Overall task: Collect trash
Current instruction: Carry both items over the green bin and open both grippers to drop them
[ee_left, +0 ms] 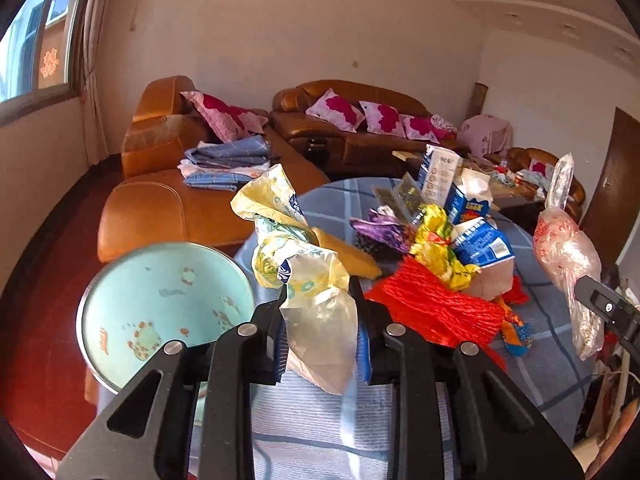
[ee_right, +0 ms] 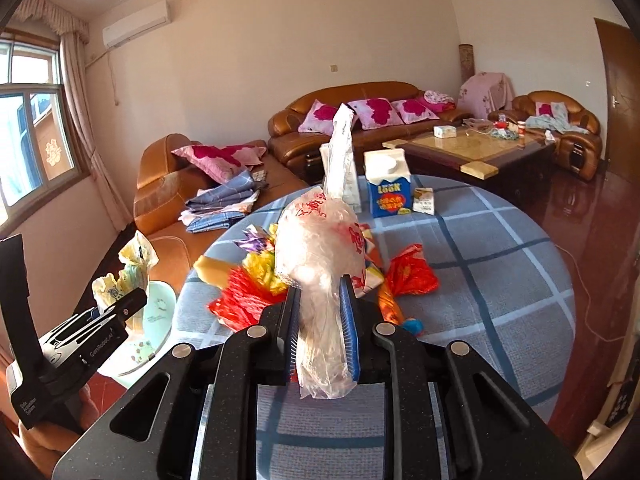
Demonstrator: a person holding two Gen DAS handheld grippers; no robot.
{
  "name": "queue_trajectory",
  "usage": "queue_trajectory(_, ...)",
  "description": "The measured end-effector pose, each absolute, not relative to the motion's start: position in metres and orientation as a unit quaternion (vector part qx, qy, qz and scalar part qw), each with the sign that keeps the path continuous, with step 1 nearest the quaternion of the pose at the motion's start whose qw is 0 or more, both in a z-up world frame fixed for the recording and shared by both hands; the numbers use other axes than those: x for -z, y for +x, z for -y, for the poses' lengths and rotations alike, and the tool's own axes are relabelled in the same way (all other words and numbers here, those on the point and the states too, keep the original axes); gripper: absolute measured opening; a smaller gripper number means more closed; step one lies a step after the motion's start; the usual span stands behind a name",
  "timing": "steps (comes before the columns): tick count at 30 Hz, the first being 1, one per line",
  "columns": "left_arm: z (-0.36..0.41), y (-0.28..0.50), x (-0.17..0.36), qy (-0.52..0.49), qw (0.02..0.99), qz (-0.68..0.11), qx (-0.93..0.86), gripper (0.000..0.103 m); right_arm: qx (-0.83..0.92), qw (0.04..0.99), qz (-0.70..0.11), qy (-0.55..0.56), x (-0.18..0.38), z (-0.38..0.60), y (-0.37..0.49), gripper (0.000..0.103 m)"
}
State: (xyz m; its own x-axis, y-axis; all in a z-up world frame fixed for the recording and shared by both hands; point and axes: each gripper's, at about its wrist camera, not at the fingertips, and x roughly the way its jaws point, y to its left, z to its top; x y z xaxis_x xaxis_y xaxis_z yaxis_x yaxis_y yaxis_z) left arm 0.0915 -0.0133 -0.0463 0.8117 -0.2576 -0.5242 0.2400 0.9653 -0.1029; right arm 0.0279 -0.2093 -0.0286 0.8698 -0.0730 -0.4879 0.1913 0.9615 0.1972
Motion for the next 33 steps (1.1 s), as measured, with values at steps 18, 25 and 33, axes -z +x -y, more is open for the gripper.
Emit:
queue_trajectory(18,-0.110,0.150,0.059,-0.036,0.947,-0.318,0.023,0.026,-0.130,0.927,-0.342,0.077,0.053,0.051,0.140,0.021)
queue_trajectory(25,-0.126,0.168,0.087,-0.051,0.933,-0.356,0.022,0.028,-0.156,0.905,-0.389,0.066,0.077,0.017,0.173,0.028)
queue_trajectory(33,-0.142,0.168,0.085,-0.045,0.933,-0.355,-0.024,0.045,-0.145,0.908,-0.385,0.078,0.071,0.022,0.170,0.043)
